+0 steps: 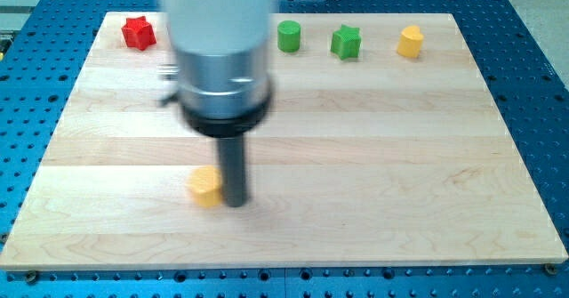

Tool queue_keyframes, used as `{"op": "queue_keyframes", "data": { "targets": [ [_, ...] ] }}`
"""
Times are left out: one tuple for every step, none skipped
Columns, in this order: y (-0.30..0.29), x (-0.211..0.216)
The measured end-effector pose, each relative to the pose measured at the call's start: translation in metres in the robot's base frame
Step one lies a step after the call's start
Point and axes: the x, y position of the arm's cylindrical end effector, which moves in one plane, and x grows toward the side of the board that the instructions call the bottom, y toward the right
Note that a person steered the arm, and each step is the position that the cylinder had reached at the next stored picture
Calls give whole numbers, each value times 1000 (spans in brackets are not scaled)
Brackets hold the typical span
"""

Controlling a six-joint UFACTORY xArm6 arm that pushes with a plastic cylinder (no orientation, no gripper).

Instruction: Move the hexagon to the left of the red star

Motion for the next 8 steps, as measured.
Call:
{"op": "queue_keyframes", "data": {
  "targets": [
    [-17,11],
    [-68,-7],
    [-117,-71],
    [-128,-31],
    [-166,-30],
    [-191,-90],
    [-184,-120],
    [-186,-86]
  ]
}}
